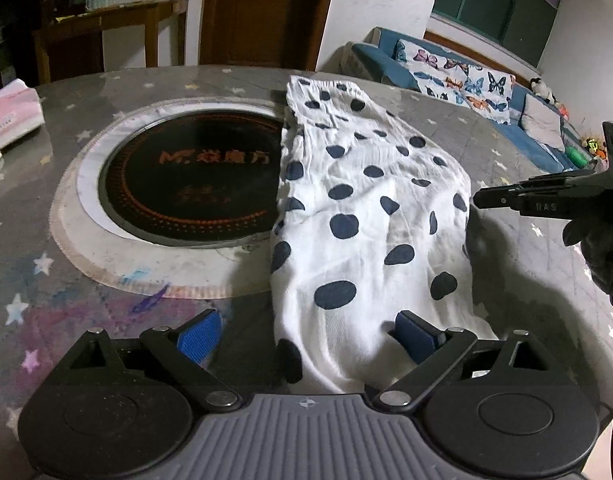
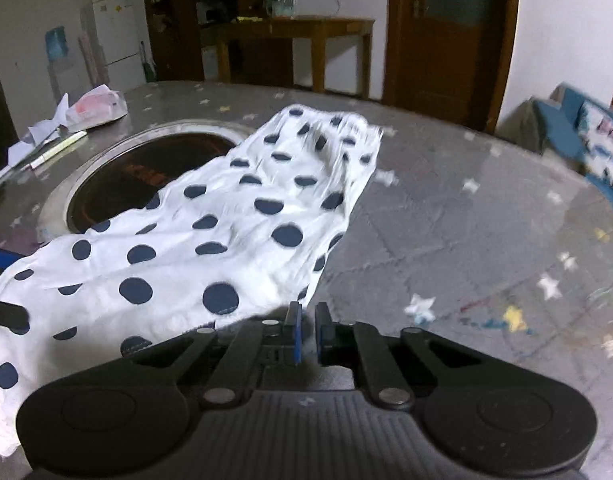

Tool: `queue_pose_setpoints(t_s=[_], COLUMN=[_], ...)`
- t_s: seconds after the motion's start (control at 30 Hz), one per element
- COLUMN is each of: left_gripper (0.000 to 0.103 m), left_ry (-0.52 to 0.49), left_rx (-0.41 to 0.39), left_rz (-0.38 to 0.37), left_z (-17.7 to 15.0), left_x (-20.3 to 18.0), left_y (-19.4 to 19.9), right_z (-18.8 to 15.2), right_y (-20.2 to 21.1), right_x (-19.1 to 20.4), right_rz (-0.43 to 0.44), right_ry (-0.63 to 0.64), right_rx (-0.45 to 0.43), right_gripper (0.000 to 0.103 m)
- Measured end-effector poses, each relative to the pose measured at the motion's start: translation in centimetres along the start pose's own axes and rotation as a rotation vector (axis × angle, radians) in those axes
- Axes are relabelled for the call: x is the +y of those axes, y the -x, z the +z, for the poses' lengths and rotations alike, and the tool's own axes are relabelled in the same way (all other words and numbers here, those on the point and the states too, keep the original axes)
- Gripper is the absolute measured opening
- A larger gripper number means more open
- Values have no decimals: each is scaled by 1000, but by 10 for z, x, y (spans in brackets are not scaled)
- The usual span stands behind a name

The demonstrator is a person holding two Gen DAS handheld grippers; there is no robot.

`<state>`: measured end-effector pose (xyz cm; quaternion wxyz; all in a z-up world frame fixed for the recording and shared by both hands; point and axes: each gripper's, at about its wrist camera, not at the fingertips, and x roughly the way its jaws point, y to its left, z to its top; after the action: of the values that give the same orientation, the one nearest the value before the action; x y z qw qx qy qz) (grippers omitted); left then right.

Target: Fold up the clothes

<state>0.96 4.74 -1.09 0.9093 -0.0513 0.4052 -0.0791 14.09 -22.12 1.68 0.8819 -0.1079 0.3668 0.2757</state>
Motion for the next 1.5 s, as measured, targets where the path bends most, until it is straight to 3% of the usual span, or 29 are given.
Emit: queue_pose_setpoints(t_s=[0.07,0.13,0.2,0.33,0.4,0.67,0.83,1.03,1.13,1.27,1.37,1.5], left_gripper=[96,96,96,96,96,95,95,96,95,96,103,103], left_ry=[-4,-5,-2,6,8,-10,-27,-33,-22,-15,-27,-61], left_rx=[-30,-72,-109,-141,-134,-83,-56,-55,-79,-129,-158,-146], left_rz=[10,14,3,-24,-24,33,107,129,131,84,2,-102], left_z=[2,5,10,17,19,10,-2,-8,-1,9,12,10], left_x=[1,0,-2,-8,-10,-4,5,9,10,3,-11,-32], left_y=[10,21,29,28,20,-6,-14,-11,-3,15,27,28], right_z=[5,11,14,10,6,-26,-49,-53,-41,-18,0,19], right_y=[9,18,18,10,7,24,34,42,46,42,29,0], right_x=[6,17,31,61,78,126,142,132,117,94,74,52], right_rz=[2,27,73,167,206,303,292,311,322,254,193,120], right_ry=[12,37,56,75,88,208,285,220,169,132,90,49], right_rx=[-34,-68,-79,-62,-53,-26,-6,2,-14,-56,-72,-62], right_gripper=[11,22,41,44,53,55,55,55,60,61,61,61])
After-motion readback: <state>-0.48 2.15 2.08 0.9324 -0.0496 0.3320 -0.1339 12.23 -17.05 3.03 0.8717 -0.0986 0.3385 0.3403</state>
